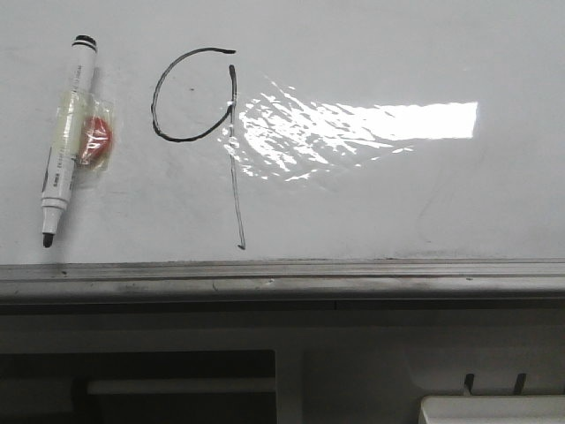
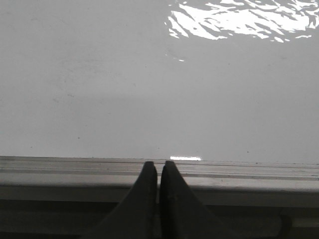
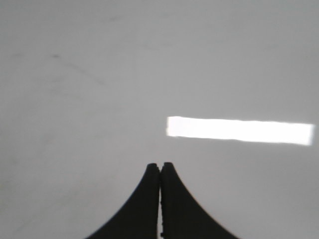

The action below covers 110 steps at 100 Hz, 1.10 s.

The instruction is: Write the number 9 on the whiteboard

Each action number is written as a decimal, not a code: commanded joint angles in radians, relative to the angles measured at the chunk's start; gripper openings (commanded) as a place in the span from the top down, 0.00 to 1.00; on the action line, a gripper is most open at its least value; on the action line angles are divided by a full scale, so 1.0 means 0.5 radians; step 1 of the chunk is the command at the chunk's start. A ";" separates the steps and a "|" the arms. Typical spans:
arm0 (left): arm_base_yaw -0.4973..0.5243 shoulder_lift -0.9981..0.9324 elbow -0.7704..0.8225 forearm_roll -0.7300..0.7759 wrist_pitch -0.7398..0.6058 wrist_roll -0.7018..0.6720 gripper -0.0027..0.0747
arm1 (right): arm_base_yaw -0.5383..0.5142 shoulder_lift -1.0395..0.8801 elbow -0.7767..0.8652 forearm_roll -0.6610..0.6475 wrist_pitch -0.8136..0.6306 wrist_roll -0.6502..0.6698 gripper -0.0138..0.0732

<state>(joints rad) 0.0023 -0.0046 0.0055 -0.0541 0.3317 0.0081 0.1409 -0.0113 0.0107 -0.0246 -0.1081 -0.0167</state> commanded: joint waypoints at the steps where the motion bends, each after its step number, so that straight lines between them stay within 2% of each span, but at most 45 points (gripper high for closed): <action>1: -0.010 -0.056 0.082 -0.005 -0.108 -0.016 0.99 | -0.294 0.010 0.051 -0.024 -0.146 0.019 0.92; 10: -0.010 -0.056 0.082 -0.005 -0.108 -0.016 0.99 | -0.502 -0.027 0.051 -0.015 0.008 0.019 0.92; 17: -0.010 -0.056 0.082 -0.005 -0.112 -0.016 0.99 | -0.568 -0.034 0.051 0.018 0.216 0.019 0.92; 30: -0.010 -0.056 0.082 -0.005 -0.116 -0.016 0.99 | -0.579 -0.034 0.051 0.036 0.525 0.019 0.92; 55: -0.010 -0.056 0.082 -0.005 -0.116 -0.016 0.99 | -0.579 -0.034 0.051 0.036 0.833 0.019 0.92; 110: -0.010 -0.056 0.082 -0.005 -0.116 -0.016 0.99 | -0.579 -0.034 0.051 0.036 0.831 0.019 0.92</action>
<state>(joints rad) 0.0023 -0.0046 0.0055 -0.0541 0.3317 0.0081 -0.1431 -0.0113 0.0107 -0.0059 0.3310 -0.0081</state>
